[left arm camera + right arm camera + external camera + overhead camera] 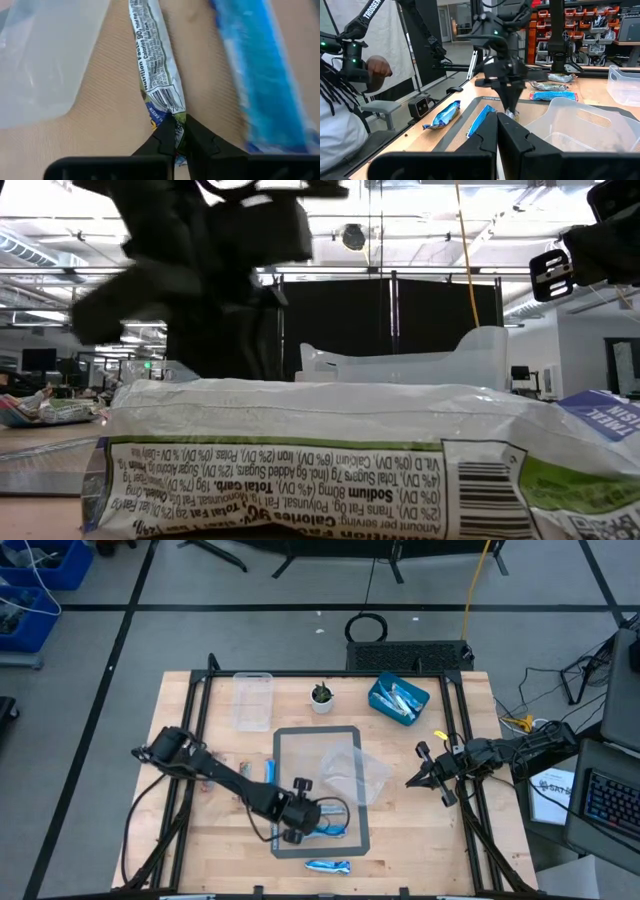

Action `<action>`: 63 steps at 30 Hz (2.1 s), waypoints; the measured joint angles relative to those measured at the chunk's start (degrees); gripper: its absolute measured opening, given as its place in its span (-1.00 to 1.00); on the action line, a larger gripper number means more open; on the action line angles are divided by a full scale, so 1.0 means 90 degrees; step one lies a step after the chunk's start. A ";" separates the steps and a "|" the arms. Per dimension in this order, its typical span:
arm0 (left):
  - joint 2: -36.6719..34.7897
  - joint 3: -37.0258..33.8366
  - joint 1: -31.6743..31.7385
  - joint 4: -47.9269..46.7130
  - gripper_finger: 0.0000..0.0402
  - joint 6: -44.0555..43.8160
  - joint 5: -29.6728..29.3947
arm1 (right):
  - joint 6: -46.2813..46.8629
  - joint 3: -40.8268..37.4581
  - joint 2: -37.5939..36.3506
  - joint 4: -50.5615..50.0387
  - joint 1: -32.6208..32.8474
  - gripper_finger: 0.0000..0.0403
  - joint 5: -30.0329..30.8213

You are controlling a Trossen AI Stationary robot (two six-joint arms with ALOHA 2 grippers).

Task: Pick and place Granola Bars by type
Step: Put the snack into the center bin

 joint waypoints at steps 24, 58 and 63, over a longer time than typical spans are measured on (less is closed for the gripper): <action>-0.2009 -0.0342 0.0090 0.1219 -0.91 0.2636 -0.1070 | 0.0001 0.0000 0.0000 0.0000 0.0000 -1.00 0.0000; -0.6590 -0.6132 0.2734 0.6891 -0.90 -0.0456 0.2967 | 0.0002 0.0001 0.0051 -0.0001 0.0000 -1.00 0.0000; -0.6588 -0.6130 0.2689 0.6542 -0.92 -0.1147 0.5274 | 0.0001 0.0000 0.0051 -0.0001 0.0000 -1.00 0.0000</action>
